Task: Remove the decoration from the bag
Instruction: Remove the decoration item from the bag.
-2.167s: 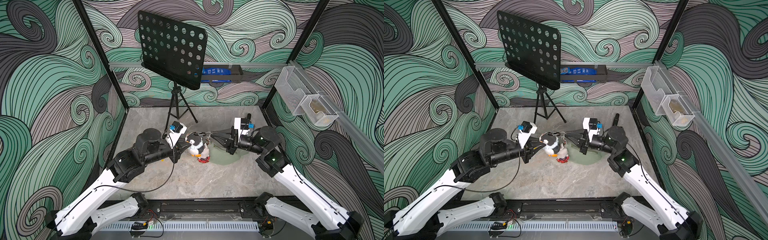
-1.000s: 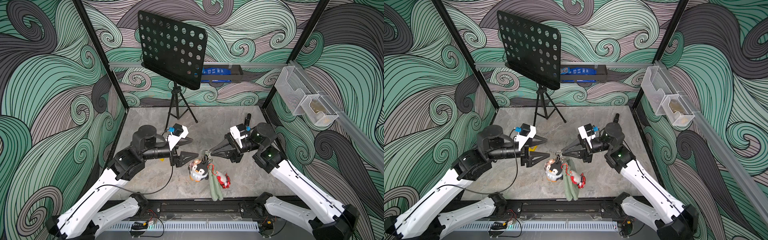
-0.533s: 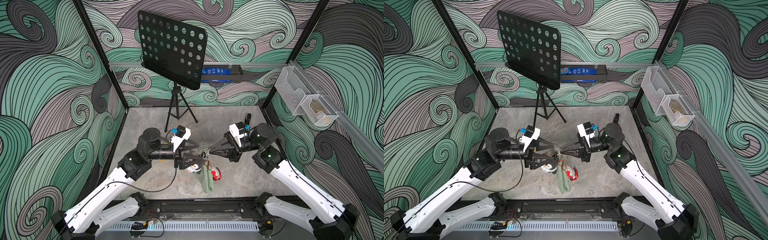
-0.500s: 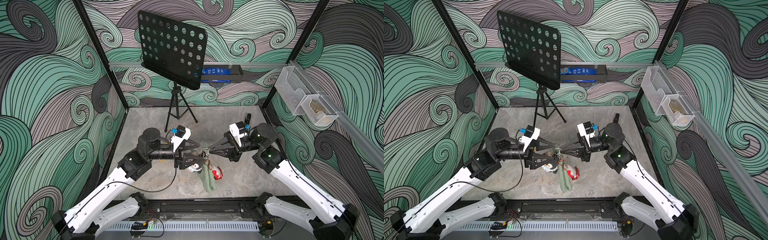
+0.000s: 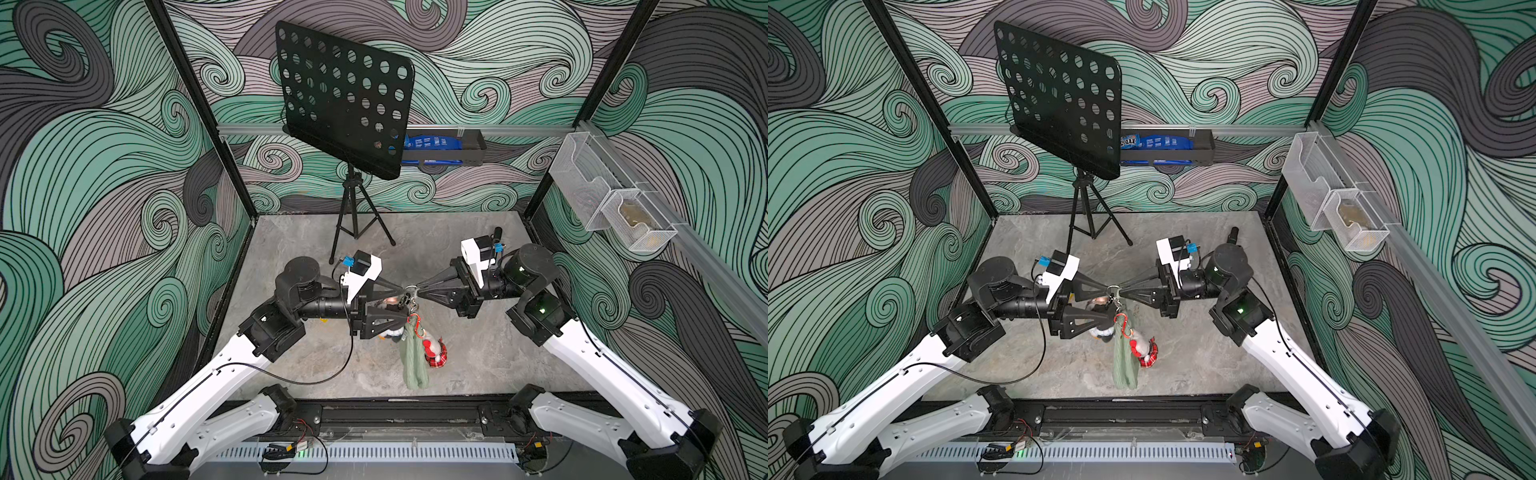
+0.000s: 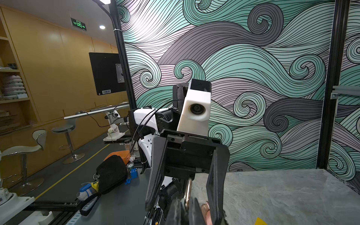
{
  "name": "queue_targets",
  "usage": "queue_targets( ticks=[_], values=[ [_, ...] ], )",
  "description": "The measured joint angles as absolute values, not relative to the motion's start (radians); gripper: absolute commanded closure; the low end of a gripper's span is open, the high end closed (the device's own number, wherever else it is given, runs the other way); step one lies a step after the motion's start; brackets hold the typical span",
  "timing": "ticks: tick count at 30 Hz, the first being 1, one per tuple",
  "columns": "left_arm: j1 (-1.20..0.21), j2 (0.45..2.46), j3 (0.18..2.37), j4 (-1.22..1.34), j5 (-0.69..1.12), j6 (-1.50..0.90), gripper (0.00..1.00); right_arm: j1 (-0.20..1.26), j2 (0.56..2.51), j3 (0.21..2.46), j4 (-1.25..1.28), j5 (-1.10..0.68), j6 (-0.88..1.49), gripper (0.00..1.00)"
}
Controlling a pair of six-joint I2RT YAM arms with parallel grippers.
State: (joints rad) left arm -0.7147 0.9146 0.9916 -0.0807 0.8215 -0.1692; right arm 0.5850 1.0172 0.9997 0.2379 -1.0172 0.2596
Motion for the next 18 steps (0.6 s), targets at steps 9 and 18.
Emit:
queue_targets(
  ticks=[9,18],
  values=[
    [-0.716,0.915,0.991,-0.070,0.822,-0.170,0.35,0.585,1.020,1.000,0.237,-1.017,0.274,1.00],
    [-0.717,0.931,0.984,-0.048,0.824,-0.172,0.35,0.585,1.021,1.000,0.245,-1.018,0.286,1.00]
  ],
)
